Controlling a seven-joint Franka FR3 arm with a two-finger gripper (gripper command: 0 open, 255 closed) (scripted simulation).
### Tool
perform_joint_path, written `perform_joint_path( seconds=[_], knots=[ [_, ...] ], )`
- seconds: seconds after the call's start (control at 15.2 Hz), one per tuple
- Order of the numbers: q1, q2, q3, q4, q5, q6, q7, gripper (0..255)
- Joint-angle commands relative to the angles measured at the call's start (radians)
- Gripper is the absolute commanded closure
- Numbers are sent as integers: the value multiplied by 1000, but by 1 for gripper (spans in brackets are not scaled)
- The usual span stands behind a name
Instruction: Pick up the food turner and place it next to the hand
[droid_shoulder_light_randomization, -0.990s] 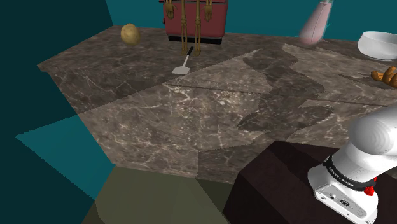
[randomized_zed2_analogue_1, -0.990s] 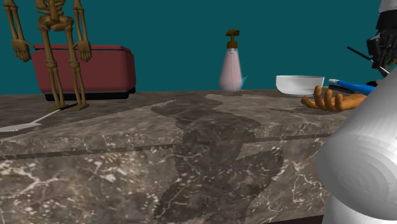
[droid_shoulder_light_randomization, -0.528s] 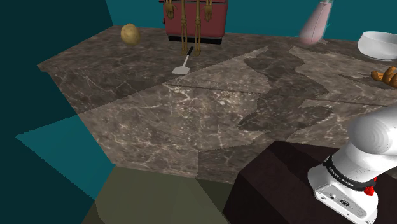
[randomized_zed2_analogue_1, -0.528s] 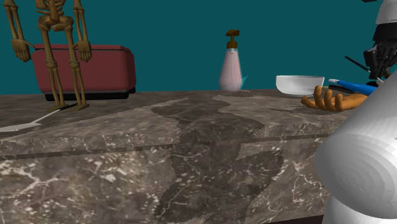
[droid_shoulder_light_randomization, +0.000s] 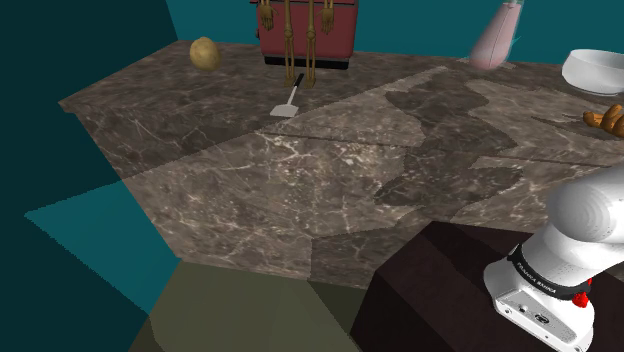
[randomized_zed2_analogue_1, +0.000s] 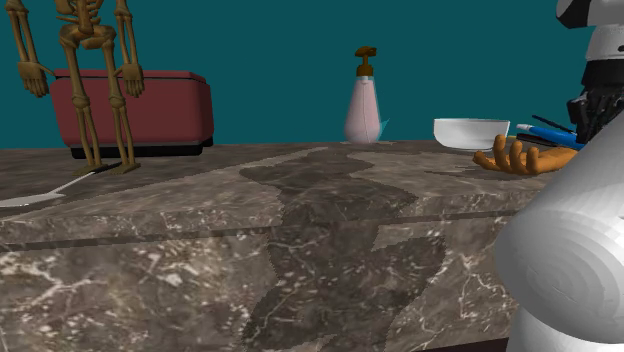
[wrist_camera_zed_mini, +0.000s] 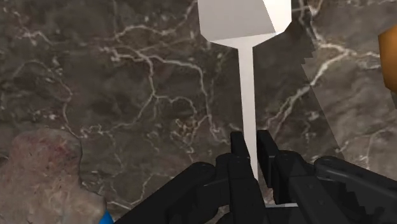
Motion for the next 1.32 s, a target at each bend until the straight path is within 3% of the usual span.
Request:
perform_joint_path(
  seconds=[0.0, 0.2, 0.73, 0.79, 1.12, 1.25],
  knots=[
    [-2, -2, -4, -29, -5, 28, 3, 255],
    [0, 3, -19, -69, -6, 73, 2, 255],
    [0, 3, -19, -69, -6, 72, 2, 255],
    [0, 3, -19, -69, -6, 72, 2, 0],
    [0, 3, -19, -69, -6, 72, 2, 0],
    [-8, -9, 7, -12, -7, 5, 4, 0]
  ],
)
